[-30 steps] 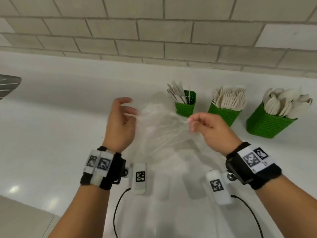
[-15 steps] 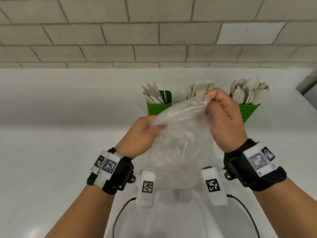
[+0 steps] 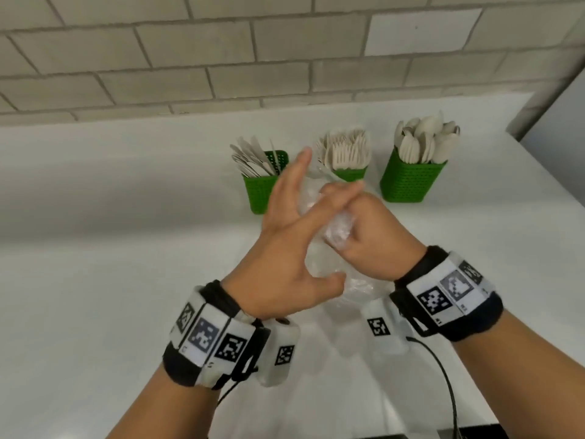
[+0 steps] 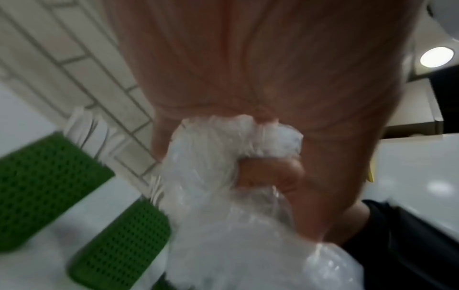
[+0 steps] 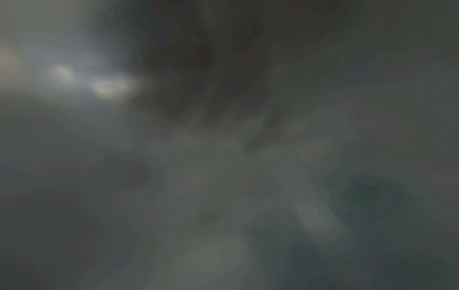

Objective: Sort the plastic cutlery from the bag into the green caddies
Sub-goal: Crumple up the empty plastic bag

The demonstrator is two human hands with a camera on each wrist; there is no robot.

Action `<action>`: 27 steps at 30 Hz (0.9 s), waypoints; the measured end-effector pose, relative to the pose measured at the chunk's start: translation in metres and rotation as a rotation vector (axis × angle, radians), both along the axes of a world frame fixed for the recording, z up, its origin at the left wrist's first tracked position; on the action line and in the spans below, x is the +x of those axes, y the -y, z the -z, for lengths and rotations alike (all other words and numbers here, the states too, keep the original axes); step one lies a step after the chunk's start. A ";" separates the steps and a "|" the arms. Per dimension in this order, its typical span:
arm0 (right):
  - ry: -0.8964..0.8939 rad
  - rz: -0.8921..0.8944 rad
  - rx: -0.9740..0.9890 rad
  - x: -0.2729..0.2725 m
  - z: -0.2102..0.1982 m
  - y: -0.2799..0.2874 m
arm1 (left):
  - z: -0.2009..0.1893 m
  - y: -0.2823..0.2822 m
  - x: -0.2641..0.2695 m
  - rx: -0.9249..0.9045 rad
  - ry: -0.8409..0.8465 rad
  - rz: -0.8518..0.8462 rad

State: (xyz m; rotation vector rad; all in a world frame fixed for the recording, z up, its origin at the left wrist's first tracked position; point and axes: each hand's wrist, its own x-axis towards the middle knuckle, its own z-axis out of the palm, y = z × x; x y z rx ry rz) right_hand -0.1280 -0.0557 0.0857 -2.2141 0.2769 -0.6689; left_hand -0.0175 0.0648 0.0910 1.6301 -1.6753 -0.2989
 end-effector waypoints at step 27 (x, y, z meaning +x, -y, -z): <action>0.140 0.451 -0.314 -0.256 0.003 0.008 | -0.006 0.087 -0.241 0.333 -1.101 0.277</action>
